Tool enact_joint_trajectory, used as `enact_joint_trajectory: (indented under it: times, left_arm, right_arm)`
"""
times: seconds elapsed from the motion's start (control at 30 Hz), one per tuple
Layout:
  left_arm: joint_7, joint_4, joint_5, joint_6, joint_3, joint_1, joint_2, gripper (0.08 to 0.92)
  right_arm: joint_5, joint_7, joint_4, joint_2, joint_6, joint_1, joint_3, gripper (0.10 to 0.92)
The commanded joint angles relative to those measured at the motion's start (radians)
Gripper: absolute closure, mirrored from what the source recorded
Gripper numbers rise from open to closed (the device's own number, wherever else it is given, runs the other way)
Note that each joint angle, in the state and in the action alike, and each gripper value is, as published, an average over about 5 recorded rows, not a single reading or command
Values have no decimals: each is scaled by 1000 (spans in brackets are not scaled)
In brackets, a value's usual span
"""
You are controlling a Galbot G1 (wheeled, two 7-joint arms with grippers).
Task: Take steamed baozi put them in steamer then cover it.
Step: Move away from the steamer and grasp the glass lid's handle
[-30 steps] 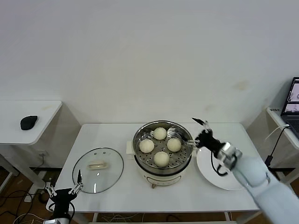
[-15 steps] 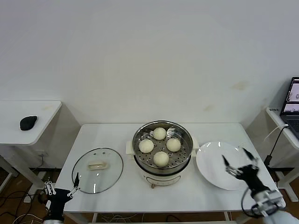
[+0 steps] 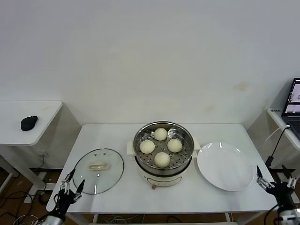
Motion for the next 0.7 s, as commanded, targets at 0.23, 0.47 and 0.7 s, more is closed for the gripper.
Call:
enact_joint_trajectory:
  times: [0.23, 0.47, 0.7]
  left_arm:
    - [46, 210, 193, 25, 150, -332, 41, 177]
    - [53, 263, 189, 29, 188, -381, 42, 177]
    - [55, 286, 192, 31, 207, -399, 37, 177]
  right_arm:
    - [-44, 3, 16, 122, 9, -41, 74, 203]
    - [-52, -2, 16, 137, 11, -44, 72, 203]
    - [-51, -5, 16, 135, 10, -47, 72, 203]
